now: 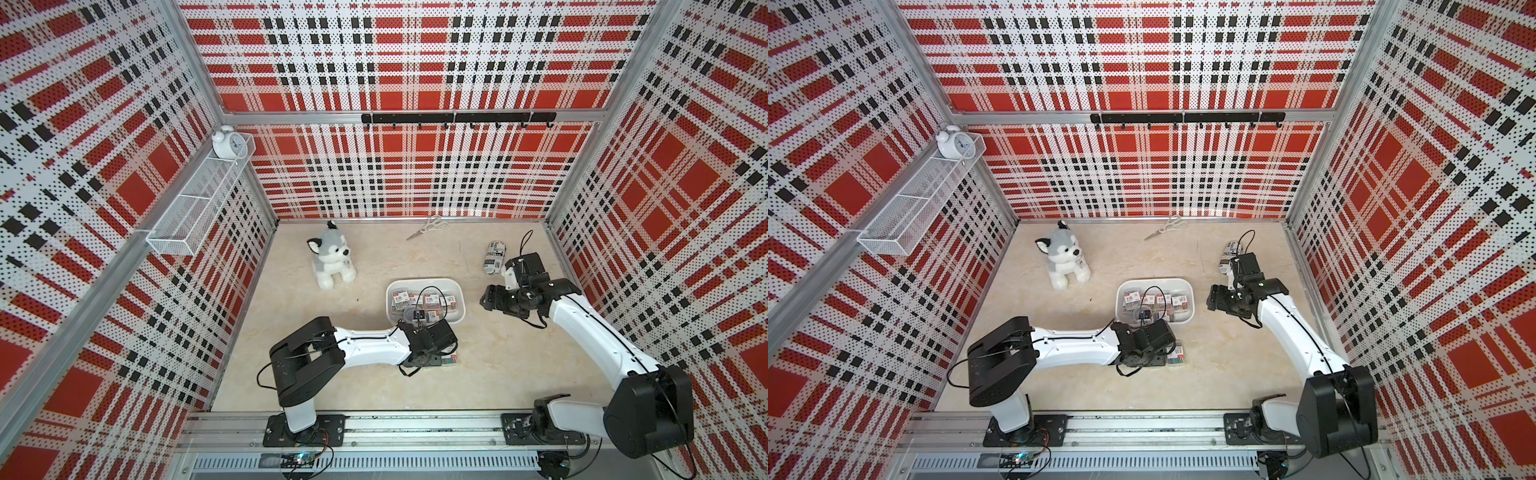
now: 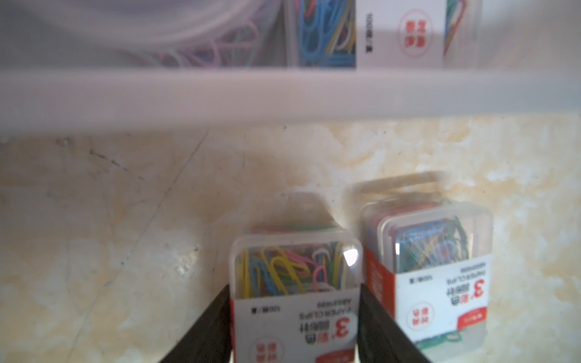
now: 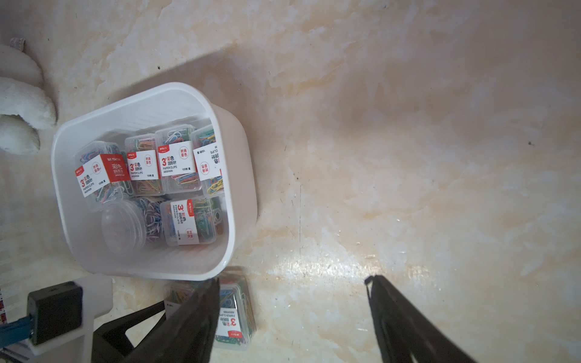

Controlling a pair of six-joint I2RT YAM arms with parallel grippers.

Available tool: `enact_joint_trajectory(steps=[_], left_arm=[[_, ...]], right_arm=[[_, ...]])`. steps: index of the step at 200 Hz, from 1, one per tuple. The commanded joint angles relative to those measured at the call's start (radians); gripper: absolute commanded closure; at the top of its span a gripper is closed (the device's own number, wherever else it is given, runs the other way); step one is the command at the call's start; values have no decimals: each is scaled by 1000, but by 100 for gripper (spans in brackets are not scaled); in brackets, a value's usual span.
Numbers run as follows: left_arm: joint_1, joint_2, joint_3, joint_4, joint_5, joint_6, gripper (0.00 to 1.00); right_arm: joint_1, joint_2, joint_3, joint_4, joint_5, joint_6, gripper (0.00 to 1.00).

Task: Take the paper clips out of the storage box
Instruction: Place the boxed paper clips at the center of the board.

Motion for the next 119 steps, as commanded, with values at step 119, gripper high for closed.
enact_joint_trajectory(steps=[119], left_arm=[[6, -21, -47, -27, 14, -52, 43]], right_arm=[[-6, 1, -5, 19, -19, 3, 21]])
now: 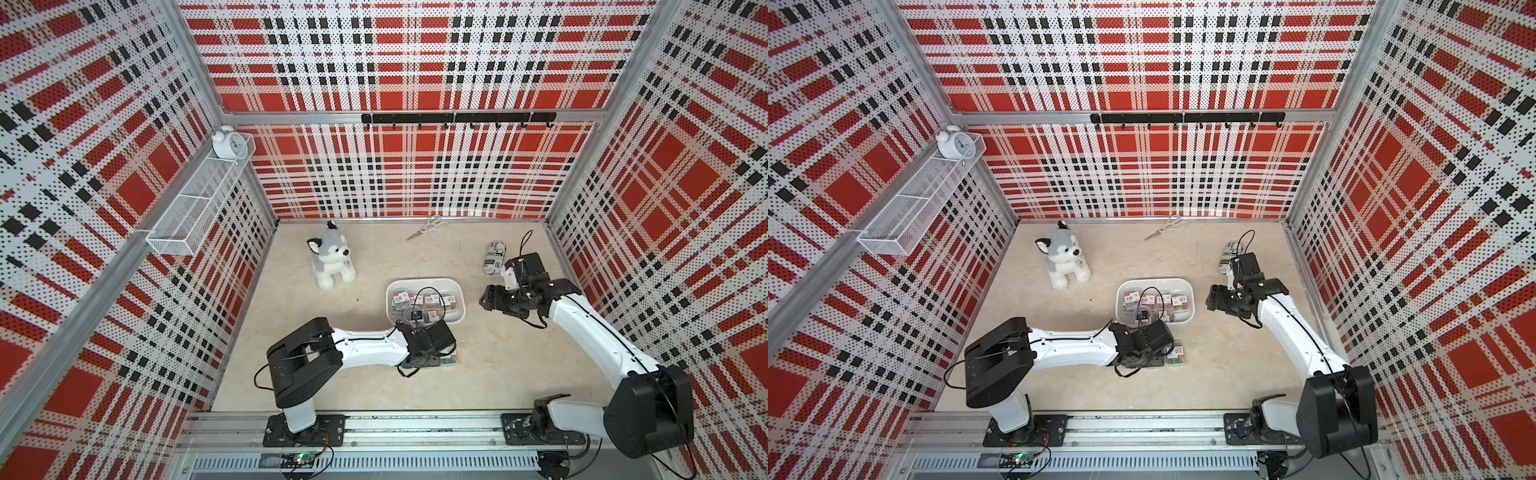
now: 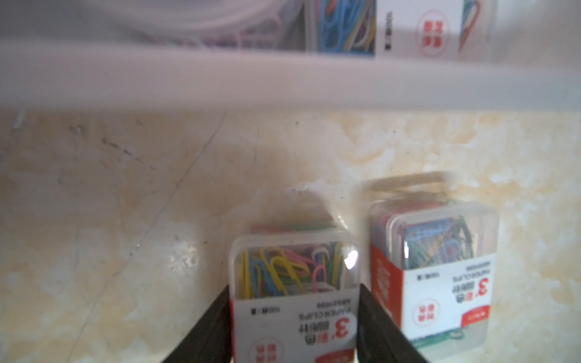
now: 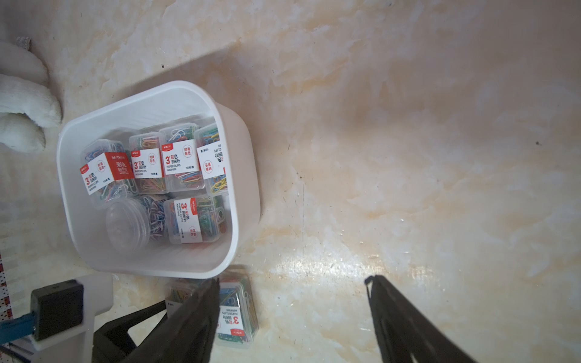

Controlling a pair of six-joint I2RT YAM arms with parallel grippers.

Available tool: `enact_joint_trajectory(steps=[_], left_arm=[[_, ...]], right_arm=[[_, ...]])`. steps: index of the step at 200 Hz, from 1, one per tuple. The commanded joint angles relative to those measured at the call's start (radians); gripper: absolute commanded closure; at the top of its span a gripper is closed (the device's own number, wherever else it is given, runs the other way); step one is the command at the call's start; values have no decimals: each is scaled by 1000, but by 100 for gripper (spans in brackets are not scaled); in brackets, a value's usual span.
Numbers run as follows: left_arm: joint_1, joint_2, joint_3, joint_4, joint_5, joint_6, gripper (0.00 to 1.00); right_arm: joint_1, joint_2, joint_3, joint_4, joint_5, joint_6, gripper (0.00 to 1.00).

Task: Take the paper clips out of the storage box
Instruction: Place the boxed paper clips at the center of the board.

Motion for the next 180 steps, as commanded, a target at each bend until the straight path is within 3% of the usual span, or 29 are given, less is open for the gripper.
enact_joint_trajectory(steps=[1, 63, 130, 180], left_arm=[[7, -2, -25, -32, 14, -17, 43], [8, 0, -22, -31, 15, -17, 31], [9, -38, -18, -50, -10, -16, 30], [9, -171, 21, -114, -103, 14, 27]], right_arm=[[-7, 1, -5, 18, -6, 3, 21], [-6, -5, -10, 18, -4, 3, 21], [-6, -8, -3, 11, 0, 3, 21], [-6, -20, 20, -9, 13, 5, 21]])
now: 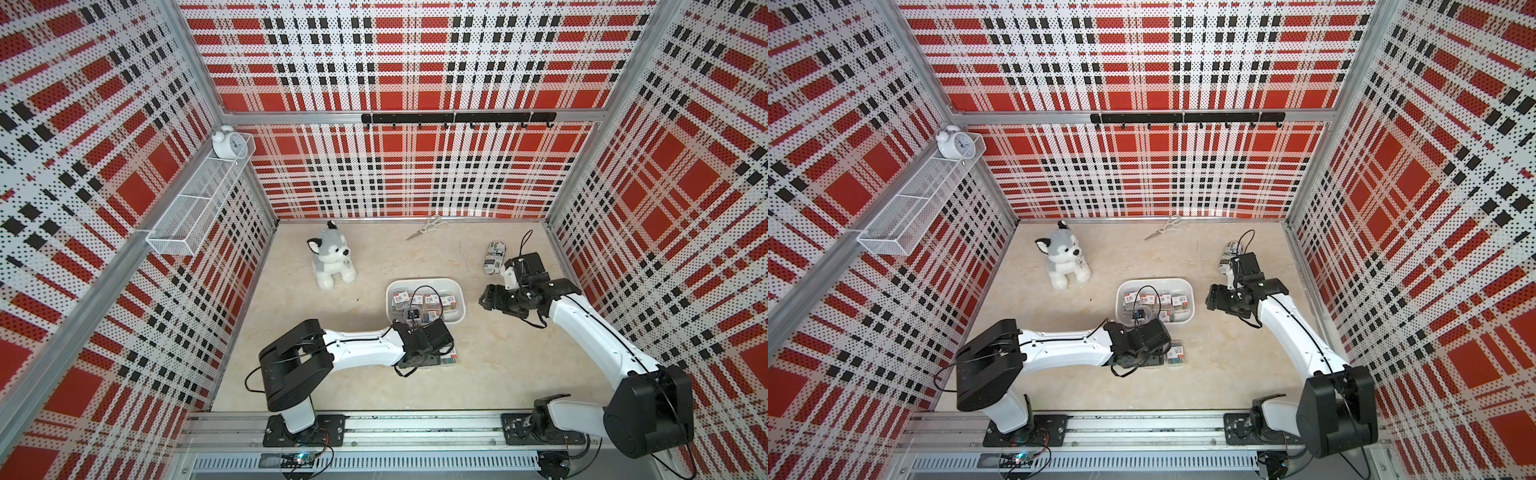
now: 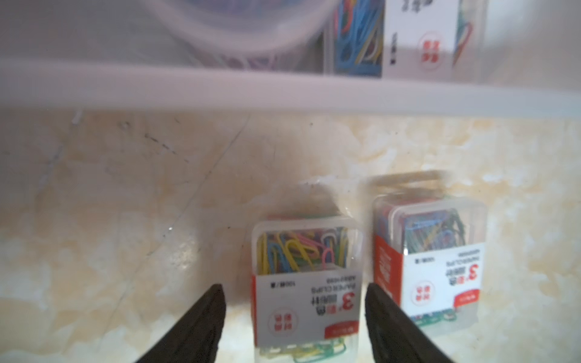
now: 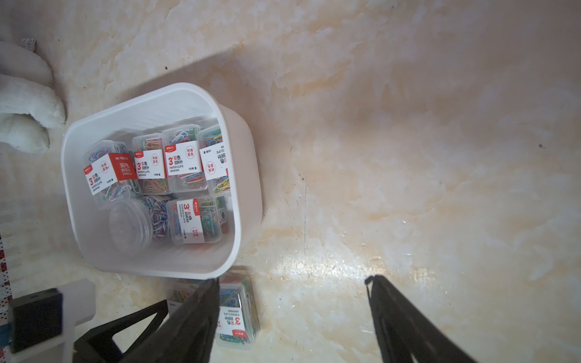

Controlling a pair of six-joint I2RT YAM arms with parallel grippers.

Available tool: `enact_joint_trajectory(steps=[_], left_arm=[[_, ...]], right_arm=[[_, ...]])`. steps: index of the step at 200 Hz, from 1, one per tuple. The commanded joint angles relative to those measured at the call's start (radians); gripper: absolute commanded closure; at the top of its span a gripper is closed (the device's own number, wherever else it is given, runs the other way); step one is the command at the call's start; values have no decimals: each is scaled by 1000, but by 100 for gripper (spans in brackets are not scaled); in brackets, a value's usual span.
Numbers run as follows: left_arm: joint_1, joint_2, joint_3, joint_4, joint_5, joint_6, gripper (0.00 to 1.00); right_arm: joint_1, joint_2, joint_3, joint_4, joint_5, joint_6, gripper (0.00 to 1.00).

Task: Take the paper clips out of the storage box
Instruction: Place the boxed paper clips at the center of the board, then pick up the boxed paper clips from the storage box.

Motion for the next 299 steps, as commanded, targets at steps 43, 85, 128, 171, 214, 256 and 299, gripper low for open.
enact_joint_trajectory(steps=[43, 85, 128, 171, 214, 256, 299], left_arm=[[37, -269, 122, -133, -270, 115, 27], [130, -400, 81, -65, -334, 161, 28], [161, -502, -47, 17, -360, 132, 29], [291, -556, -107, 60, -300, 209, 29], [458, -534, -129, 143, -198, 333, 28], [497, -559, -229, 208, -159, 357, 27], [549, -645, -295, 206, -144, 400, 27]], right_arm=[[-5, -34, 45, -30, 20, 7, 21], [2, -62, 73, -50, 24, 2, 23], [51, -25, 118, -56, 32, -4, 24], [171, 70, 257, -115, 113, -7, 24], [281, 161, 360, -156, 177, -7, 24], [410, 303, 474, -213, 206, -10, 25], [487, 450, 615, -241, 221, -7, 25]])
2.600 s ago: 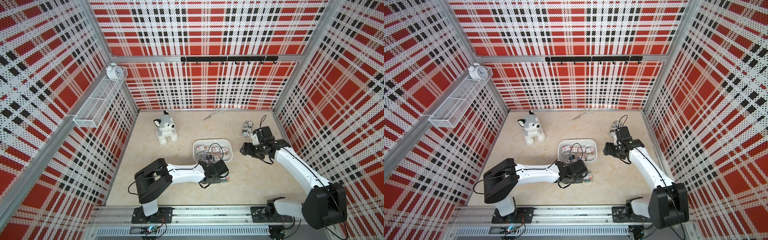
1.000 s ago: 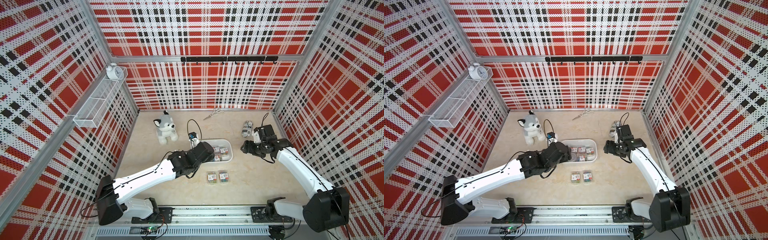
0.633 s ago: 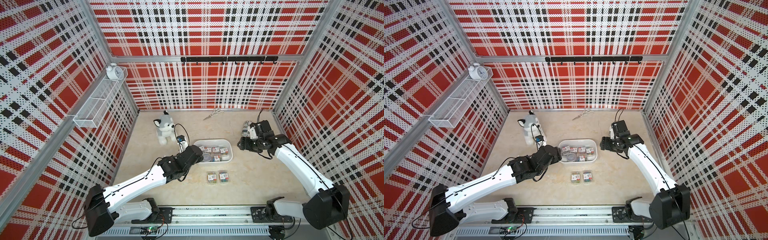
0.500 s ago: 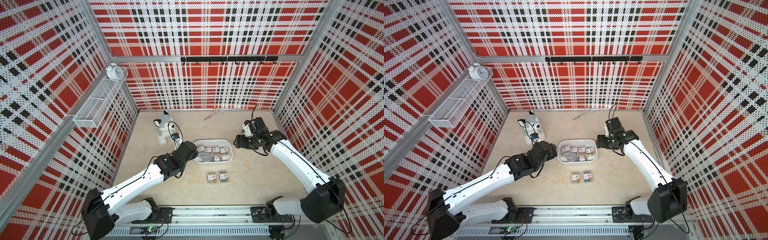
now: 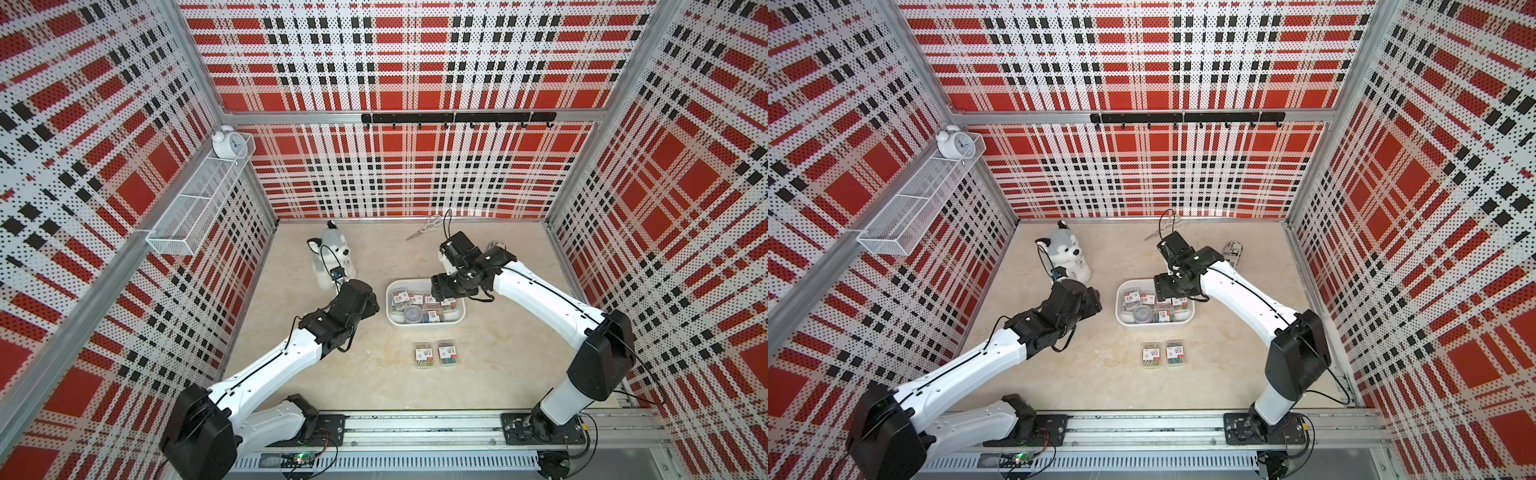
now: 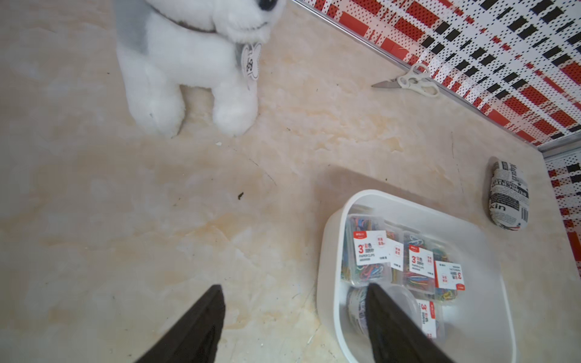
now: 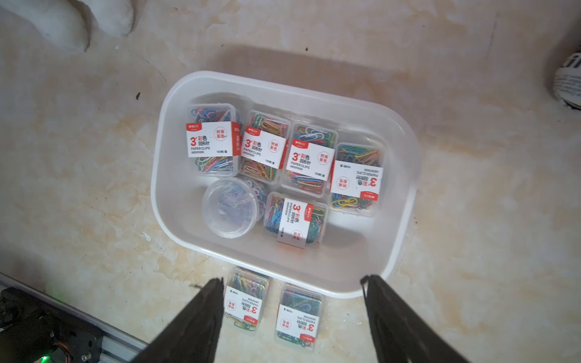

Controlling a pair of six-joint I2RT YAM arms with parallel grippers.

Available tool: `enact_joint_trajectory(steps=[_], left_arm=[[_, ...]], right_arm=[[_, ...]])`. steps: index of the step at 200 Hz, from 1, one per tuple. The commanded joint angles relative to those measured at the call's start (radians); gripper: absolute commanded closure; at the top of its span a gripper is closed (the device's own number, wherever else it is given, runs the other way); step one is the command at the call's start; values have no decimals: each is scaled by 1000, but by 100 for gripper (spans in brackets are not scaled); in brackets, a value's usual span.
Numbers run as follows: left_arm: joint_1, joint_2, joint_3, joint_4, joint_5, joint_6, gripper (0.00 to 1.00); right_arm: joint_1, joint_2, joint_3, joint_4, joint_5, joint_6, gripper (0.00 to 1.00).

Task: Take the paper clips out of the storage box
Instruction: Pick up the boxed paper clips from the storage box.

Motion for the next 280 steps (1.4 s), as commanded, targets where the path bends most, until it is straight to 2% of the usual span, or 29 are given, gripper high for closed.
enact_joint_trajectory(steps=[1, 50, 102, 195, 280], left_arm=[[31, -63, -19, 34, 22, 50, 27], [114, -126, -86, 28, 59, 103, 26], [185, -130, -136, 61, 112, 152, 25], [203, -113, -154, 101, 153, 159, 25], [204, -108, -153, 101, 157, 162, 24]], right_arm=[[34, 62, 79, -36, 28, -3, 25], [108, 294, 318, -92, 36, -5, 24], [118, 439, 442, -72, 18, -2, 23], [123, 563, 487, -56, -30, -6, 22], [131, 593, 469, -37, -35, -1, 23]])
